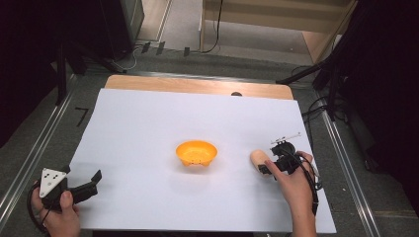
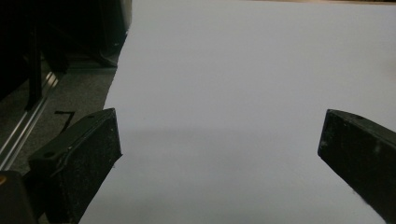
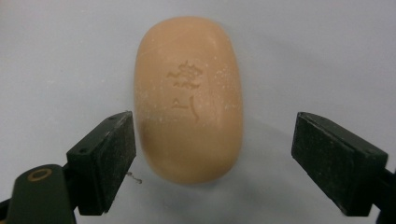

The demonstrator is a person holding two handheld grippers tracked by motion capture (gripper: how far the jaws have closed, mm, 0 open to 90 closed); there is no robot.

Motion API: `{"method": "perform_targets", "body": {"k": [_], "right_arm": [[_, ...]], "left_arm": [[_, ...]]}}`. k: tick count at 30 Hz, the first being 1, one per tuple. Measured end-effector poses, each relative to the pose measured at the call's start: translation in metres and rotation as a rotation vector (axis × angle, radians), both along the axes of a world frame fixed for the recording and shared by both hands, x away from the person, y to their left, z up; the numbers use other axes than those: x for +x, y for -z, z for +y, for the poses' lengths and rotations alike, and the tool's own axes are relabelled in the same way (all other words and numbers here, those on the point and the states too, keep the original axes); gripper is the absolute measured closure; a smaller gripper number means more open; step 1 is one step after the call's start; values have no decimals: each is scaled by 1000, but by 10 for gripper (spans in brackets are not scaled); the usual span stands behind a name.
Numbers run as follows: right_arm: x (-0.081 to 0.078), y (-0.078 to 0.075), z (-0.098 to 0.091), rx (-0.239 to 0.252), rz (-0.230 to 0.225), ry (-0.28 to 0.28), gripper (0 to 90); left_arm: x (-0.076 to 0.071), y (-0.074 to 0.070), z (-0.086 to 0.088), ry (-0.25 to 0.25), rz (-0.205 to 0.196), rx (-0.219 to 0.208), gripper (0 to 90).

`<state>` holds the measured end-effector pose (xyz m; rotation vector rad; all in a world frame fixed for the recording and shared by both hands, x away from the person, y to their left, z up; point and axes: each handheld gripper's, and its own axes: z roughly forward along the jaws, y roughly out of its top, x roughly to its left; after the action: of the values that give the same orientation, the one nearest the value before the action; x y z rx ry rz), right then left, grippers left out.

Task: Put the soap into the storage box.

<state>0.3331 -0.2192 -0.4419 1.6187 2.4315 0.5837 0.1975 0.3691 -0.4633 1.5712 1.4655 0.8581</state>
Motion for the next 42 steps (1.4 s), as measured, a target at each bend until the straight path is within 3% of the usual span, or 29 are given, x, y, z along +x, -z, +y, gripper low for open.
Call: {"method": "perform_targets", "body": {"k": [7,12,18,23,25,29,32,42], "right_arm": [[5,6,11,-11,16,-18,177],[10,10,15,-1,18,-33,317],[14,13,20,-35,35,-48,317],[12,14,18,-15,22,-25,319],[14,14,21,-44,28,-38,321],[17,13,22,-58,52,-52,321],[17,12,27,-89,70,-15,321],[17,13,26,-75,60,-17,318]], "left_arm": [[0,0,-1,2,4,6,0],[0,0,-2,3,2,13,0],[1,0,-2,3,6,15,0],[1,0,-2,3,8,24,0],[1,0,-2,5,11,24,0],[1,0,-2,6,15,23,0],[1,0,-2,5,14,21,0],[2,0,-2,7,19,18,0]]}}
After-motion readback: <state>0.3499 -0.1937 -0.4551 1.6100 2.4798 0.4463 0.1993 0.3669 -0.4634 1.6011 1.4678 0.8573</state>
